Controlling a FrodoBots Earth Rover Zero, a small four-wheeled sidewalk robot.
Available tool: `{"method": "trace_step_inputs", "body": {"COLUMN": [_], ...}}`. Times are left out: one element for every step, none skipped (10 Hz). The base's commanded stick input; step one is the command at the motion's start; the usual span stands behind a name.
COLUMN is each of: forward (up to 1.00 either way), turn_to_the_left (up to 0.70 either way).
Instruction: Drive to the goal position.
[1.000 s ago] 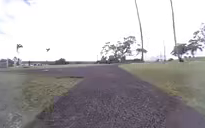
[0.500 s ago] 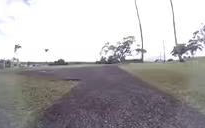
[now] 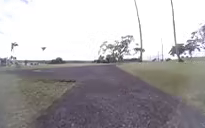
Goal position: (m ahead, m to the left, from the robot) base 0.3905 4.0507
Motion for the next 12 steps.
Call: {"method": "trace_step_inputs", "body": {"forward": [0.70, 0.70, 0.70, 0.70, 0.70, 0.70, 0.70, 0.70, 0.70, 0.66, 0.03, 0.00], "turn_to_the_left": [0.00, 0.00, 0.00, 0.00, 0.00, 0.00, 0.00, 0.00, 0.00, 0.00, 0.00, 0.00]}}
